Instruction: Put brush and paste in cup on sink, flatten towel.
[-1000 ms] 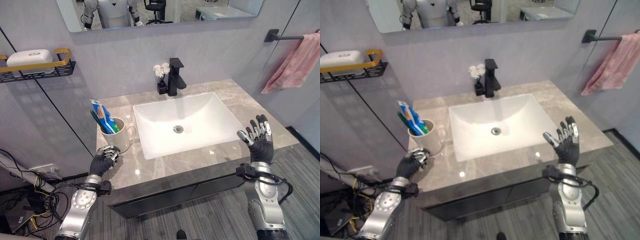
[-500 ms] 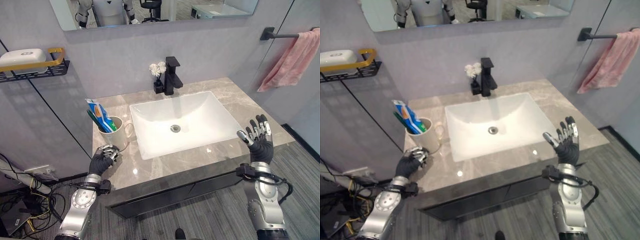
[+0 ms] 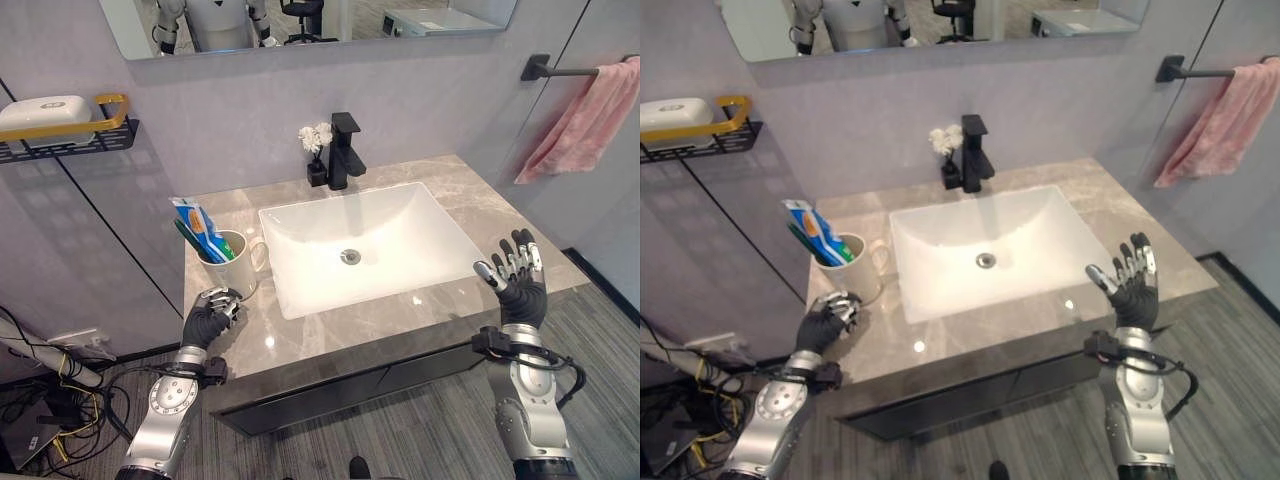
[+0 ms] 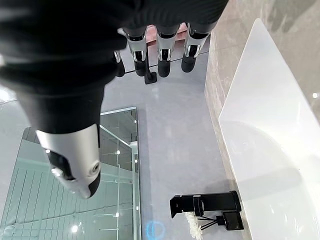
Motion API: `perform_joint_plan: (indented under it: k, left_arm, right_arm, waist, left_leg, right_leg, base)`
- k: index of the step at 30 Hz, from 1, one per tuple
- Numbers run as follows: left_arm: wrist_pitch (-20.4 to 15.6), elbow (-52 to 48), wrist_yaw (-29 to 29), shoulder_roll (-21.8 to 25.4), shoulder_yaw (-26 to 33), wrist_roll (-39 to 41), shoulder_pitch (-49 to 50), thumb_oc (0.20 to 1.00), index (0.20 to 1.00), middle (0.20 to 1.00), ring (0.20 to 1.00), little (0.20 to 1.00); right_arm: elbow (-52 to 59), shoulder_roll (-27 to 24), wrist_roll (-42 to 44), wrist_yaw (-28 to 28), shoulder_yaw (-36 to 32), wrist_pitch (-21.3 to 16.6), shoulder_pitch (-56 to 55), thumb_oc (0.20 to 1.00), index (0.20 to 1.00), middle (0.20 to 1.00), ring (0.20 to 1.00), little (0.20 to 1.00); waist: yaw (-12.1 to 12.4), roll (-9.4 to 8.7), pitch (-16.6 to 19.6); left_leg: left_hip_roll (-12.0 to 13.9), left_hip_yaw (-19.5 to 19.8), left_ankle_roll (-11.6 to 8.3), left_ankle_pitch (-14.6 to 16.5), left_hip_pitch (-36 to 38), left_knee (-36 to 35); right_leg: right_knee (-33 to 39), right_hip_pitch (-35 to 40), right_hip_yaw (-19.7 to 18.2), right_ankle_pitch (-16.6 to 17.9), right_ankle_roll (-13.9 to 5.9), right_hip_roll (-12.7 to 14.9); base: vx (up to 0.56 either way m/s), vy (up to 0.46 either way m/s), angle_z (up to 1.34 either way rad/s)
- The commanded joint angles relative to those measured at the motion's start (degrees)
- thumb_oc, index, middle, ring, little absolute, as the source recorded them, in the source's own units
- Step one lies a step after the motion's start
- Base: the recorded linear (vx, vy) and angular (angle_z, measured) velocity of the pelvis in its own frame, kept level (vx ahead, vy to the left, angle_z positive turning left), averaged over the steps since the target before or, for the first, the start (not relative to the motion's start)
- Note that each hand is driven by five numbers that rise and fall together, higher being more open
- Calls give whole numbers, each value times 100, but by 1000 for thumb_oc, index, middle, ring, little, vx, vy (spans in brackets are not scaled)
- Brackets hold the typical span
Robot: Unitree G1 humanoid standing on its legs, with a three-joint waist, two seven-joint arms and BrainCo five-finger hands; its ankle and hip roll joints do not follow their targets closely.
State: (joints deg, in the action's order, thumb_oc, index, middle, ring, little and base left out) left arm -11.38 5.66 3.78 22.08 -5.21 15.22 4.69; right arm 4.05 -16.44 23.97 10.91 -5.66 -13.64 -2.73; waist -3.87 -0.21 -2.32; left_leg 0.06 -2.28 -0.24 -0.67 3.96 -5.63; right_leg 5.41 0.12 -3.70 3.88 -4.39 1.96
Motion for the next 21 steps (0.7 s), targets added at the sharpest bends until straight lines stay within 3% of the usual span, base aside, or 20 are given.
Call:
perform_joint_plan:
  k: [1, 21]
  left_arm:
    - [-234, 165, 97, 202, 141, 13, -636, 200, 200, 200, 200, 200]
    - [-209, 52, -164, 132, -241, 155, -791, 200, 200, 200, 200, 200]
  right_arm:
    - [172, 32, 116, -94, -198, -159, 196, 1000, 1000, 1000, 1000, 1000]
    - [111, 30, 162, -124, -137, -132, 192, 1000, 1000, 1000, 1000, 1000]
  waist:
    - [42, -256, -45]
    - [-15, -245, -57]
  left_leg:
    - [149, 213, 22, 1012, 485, 63]
    - [161, 219, 14, 1028, 515, 63]
  right_leg:
    - [-41, 418, 378, -718, -337, 392]
    - [-41, 452, 414, -737, -333, 400]
  base:
    - [0, 0, 0]
    - [0, 0, 0]
